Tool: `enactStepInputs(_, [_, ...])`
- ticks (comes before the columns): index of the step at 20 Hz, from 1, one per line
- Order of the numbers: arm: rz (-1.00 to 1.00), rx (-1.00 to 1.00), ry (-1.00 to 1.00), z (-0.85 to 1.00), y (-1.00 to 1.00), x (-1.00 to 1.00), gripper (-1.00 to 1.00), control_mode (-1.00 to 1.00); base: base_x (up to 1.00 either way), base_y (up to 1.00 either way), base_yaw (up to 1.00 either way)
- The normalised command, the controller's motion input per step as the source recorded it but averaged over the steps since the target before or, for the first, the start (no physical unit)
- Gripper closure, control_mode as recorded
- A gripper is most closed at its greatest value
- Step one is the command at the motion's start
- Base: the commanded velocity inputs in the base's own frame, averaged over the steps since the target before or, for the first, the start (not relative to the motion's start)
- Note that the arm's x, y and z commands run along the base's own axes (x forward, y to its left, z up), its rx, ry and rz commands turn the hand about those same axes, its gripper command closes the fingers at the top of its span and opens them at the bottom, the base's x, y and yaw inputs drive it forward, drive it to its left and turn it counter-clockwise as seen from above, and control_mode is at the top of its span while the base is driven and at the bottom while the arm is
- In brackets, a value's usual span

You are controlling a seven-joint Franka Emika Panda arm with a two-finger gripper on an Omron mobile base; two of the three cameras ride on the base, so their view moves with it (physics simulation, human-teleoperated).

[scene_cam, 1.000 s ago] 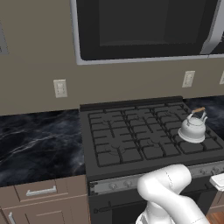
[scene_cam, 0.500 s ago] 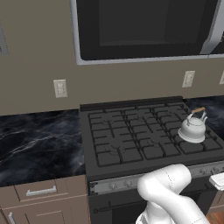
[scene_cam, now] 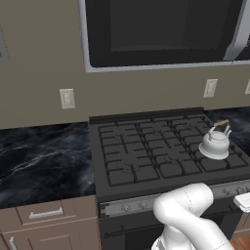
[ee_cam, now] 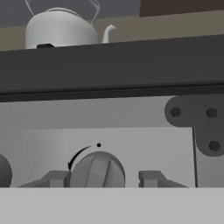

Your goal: The kettle is done boiling. Turn off the stove, then wait for 300 timesteps before moving the kettle to the dining table.

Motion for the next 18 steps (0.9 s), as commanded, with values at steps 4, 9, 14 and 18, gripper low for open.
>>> enactStepInputs(4, [0.00, 0.01, 0.00, 0.00, 0.00, 0.00, 1.00, -1.00, 0.00, 0.00, 0.00])
enactStepInputs(9, [0.00, 0.00, 0.00, 0.00, 0.00, 0.00, 1.00, -1.00, 0.00, 0.00, 0.00])
enactStepInputs(14, [0.00, 0.03, 0.00, 0.00, -0.01, 0.00, 1.00, -1.00, 0.00, 0.00, 0.00])
enactStepInputs(18, [0.00, 0.10, 0.00, -0.01, -0.02, 0.00, 1.00, -1.00, 0.00, 0.00, 0.00])
